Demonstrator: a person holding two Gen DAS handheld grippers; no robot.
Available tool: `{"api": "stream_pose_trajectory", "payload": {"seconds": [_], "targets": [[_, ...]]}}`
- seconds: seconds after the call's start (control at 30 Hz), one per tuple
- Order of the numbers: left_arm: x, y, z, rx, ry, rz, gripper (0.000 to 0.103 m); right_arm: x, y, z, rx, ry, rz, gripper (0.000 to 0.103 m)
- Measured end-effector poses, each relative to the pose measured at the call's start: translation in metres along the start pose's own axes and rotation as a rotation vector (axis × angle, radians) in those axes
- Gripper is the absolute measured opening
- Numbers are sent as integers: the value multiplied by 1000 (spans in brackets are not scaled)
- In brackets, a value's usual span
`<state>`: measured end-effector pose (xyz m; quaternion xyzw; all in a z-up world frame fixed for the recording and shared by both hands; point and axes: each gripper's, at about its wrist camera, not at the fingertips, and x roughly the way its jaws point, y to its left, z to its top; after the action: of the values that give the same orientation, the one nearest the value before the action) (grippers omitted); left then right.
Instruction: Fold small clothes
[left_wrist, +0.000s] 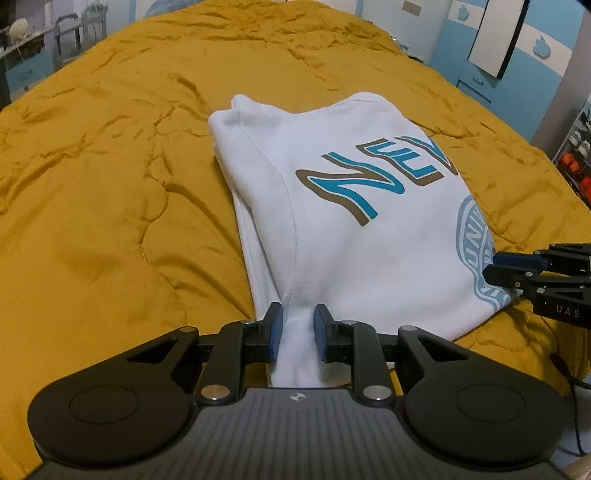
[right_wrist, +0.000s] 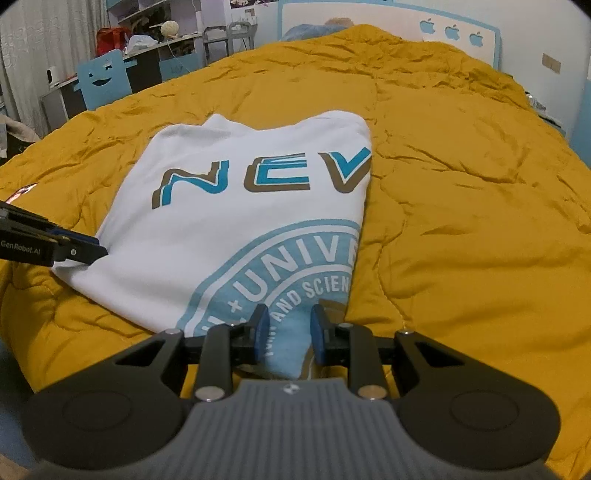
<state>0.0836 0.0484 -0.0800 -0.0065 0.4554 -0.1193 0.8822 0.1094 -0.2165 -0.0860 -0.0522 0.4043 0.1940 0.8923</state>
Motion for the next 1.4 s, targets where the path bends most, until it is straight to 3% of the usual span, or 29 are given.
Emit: {"api": "stream_pose_trajectory", "payload": {"seconds": [0.3,0.43,0.6,0.73,0.87,1.17,1.4], "targets": [[-18,-9,0,25,-64,28,27,-11,-2,9,29,-10,7,20],[-36,-16,9,34,-119,46,34,-19,3,19,17,2,-35,32],[-54,-33,20,50,-196,-4,37,-40,11,34,27,-45,-22,32],[-43,-53,17,73,-169,-48,37,-45,32,36,-17,-68,15,32],[-23,-66,-2,128,-97,-51,38,-31,45,21,-41,-12,24,32],[-9,-74,-29,224,-110,-8,38,-8,52,-11,-79,-20,-8,32],[-27,-72,-13,218,-126,-29,41,-24,40,6,-7,-17,28,33]]}}
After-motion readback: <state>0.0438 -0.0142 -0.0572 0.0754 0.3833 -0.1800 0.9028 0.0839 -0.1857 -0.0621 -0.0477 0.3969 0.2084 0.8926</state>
